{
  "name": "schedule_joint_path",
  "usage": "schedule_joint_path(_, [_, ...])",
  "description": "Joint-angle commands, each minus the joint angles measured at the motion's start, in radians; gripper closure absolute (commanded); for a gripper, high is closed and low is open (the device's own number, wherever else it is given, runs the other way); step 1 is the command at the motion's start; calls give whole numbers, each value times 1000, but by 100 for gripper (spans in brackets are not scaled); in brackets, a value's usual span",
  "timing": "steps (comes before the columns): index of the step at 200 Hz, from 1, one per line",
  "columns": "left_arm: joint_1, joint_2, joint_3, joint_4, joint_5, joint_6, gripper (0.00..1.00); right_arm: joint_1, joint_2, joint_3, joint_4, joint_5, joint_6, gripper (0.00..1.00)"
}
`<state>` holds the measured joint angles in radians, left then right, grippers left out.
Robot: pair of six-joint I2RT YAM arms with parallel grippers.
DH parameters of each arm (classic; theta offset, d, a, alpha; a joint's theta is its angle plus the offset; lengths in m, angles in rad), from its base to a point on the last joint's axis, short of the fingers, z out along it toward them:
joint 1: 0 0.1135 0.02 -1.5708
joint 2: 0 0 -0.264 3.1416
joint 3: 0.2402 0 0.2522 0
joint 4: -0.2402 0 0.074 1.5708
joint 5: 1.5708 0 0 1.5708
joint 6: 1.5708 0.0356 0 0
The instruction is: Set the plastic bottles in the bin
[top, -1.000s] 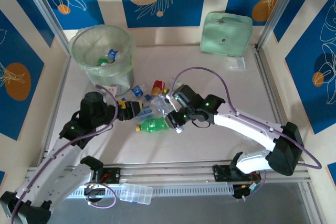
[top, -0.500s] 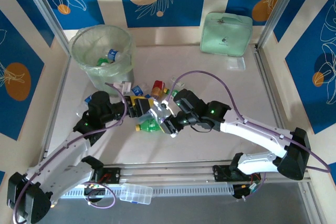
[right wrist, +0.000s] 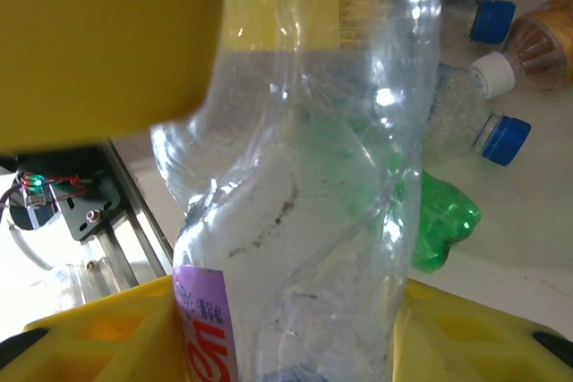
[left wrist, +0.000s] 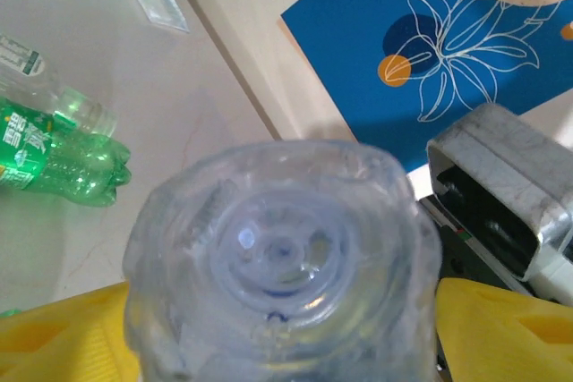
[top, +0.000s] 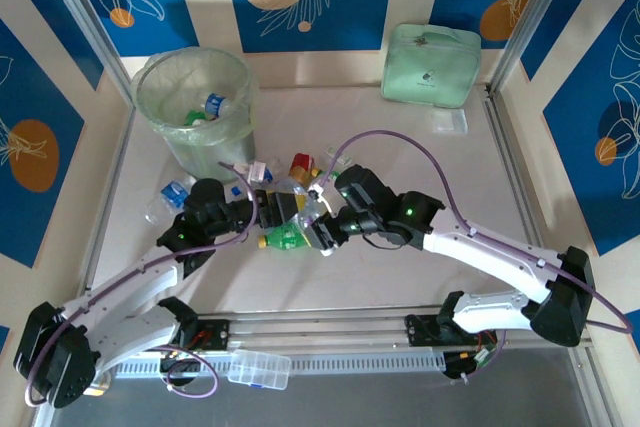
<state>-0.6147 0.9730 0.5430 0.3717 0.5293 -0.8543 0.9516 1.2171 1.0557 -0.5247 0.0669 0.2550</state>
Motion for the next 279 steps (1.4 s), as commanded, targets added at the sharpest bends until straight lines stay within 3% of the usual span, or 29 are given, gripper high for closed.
schedule_joint_path(1, [-19,25,-6,146,48,-57,21,-17,-30,7,44,-48,27,48])
schedule_joint_path(83, [-37,11,26,86,16,0,44,-22,-28,6,55,-71,40,47])
schedule_joint_path(156, [-35,-43,64,-79,-80,52,50,-20,-25,4,47,-56,28,11])
schedule_joint_path(187, [-30,-70,117,-216,-150,106,50,-23,-39,3,33,-44,16,2])
schedule_joint_path(279, [71,-94,319,-557,-241,229,61,-137,-191,-67,16,-77,35,0])
